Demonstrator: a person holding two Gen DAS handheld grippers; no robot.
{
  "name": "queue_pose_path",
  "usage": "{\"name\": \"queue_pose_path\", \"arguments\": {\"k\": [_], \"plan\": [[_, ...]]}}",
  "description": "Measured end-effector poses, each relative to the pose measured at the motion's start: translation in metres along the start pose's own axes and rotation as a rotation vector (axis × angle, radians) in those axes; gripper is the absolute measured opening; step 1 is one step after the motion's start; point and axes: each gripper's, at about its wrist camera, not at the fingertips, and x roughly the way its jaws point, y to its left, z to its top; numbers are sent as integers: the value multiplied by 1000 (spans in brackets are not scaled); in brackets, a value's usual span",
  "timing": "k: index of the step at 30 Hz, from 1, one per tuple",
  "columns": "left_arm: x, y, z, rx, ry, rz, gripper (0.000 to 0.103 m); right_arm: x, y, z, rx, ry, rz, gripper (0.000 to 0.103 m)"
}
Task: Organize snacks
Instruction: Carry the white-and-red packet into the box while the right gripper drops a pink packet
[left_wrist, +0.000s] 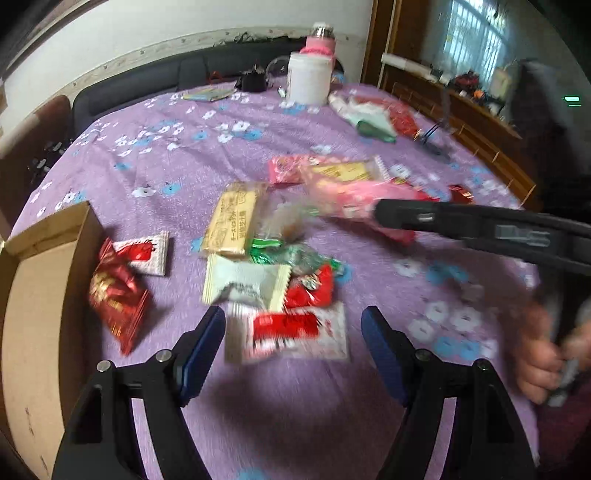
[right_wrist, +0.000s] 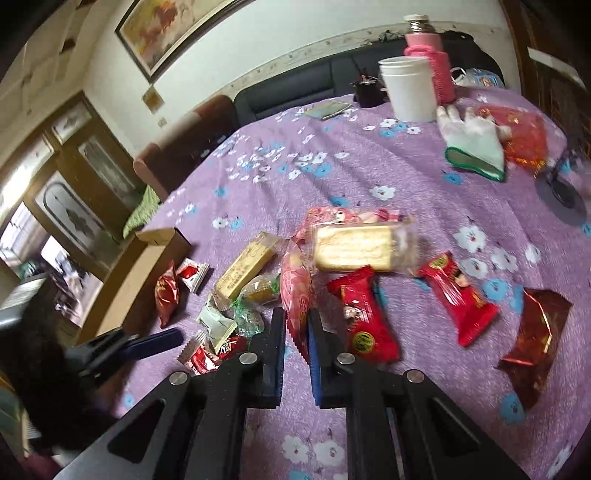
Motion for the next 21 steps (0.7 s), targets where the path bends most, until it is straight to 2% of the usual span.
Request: {"name": "queue_pose_path", "arguments": {"k": [2,5,6,9,12,14,21], "plan": [[12,-1,-1,5,34,2,75,2,-4,-1,17,14,11,12],[7,-8,-7,40,13,-5,61,3,-4,-1,20,27,23,13],[4,-9,-11,43,17,-28,61,3,-5,-1,20,26,17,14],[-5,-11,-23,52,8,-32,60,3,-3,-2,-5,14,-21,22],[-18,-1,-32,6,-11,-57,60,4,2,-3,-35,-4,-39,26],[-25,3,-34,-20,-26,-69,60,5,6,-5,-58,-16,-67,42],[-51,14,-51,-69,-76,-73,60,29,21,-10,-132,-6,-154,42]]}}
